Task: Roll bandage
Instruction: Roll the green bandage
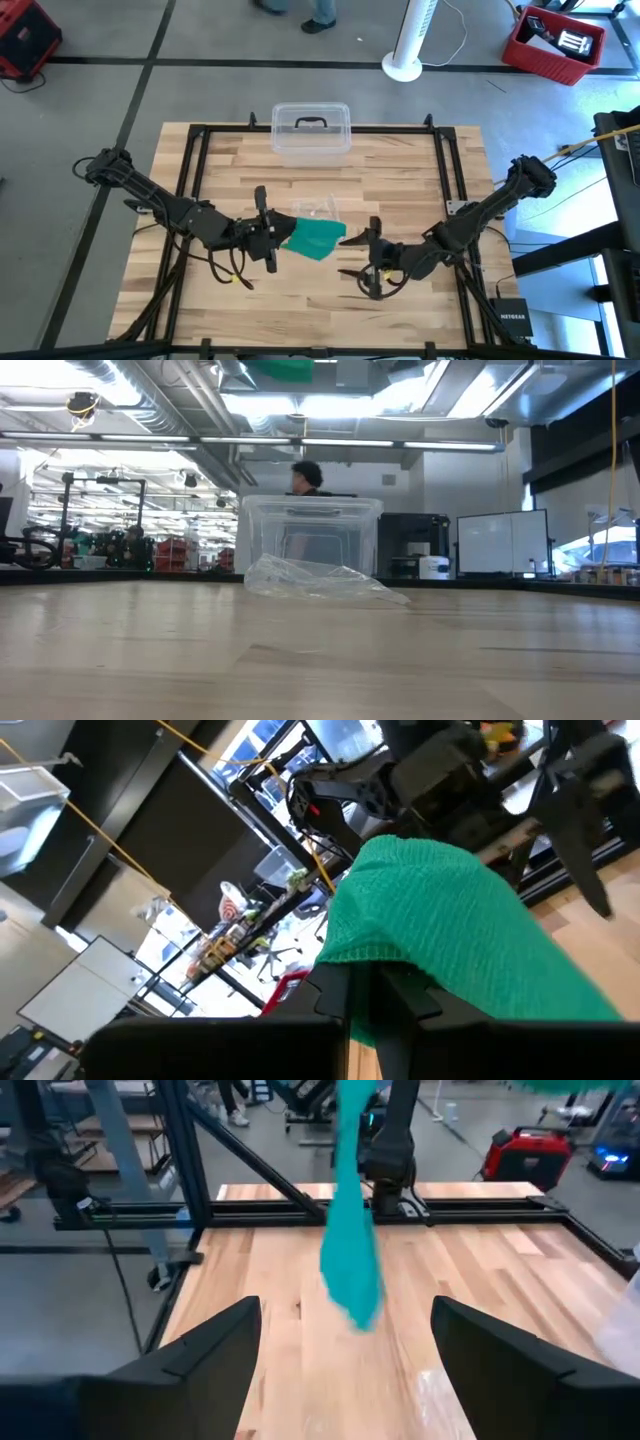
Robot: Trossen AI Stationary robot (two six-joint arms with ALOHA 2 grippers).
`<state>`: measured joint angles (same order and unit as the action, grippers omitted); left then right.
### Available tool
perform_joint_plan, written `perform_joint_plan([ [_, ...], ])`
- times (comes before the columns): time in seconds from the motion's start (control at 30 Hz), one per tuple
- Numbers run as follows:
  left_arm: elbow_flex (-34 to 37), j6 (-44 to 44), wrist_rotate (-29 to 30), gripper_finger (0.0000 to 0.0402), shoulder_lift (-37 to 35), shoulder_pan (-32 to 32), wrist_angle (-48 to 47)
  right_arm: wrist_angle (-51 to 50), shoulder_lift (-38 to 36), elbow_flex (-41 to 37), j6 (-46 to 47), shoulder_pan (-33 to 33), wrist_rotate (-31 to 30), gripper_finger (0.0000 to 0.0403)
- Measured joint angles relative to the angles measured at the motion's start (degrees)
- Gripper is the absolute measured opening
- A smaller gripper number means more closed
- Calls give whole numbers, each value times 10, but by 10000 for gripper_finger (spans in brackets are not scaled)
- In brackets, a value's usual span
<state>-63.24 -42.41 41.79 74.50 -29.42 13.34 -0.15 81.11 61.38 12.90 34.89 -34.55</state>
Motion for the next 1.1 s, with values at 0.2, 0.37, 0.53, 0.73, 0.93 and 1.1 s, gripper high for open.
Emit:
perform_joint_plan([
  [0.2, 0, 1, -13, 13, 0, 1, 0, 153, 31, -46, -37, -2, -41, 296],
  [0.37, 0, 1, -13, 13, 0, 1, -2, 225, 68, -60, -43, -20, -33, 296],
  [0.53, 0, 2, -13, 13, 1, 1, -2, 296, 98, -60, -79, -44, -24, 290],
  [0.73, 0, 1, -13, 13, 1, 1, -2, 396, 126, -60, -133, -61, 20, 243],
  [0.93, 0, 1, -13, 13, 1, 1, -2, 427, 149, -60, -136, -74, 36, 194],
  [1.1, 0, -10, -13, 13, 1, 1, 15, 430, 151, -60, -180, -71, 34, 89],
])
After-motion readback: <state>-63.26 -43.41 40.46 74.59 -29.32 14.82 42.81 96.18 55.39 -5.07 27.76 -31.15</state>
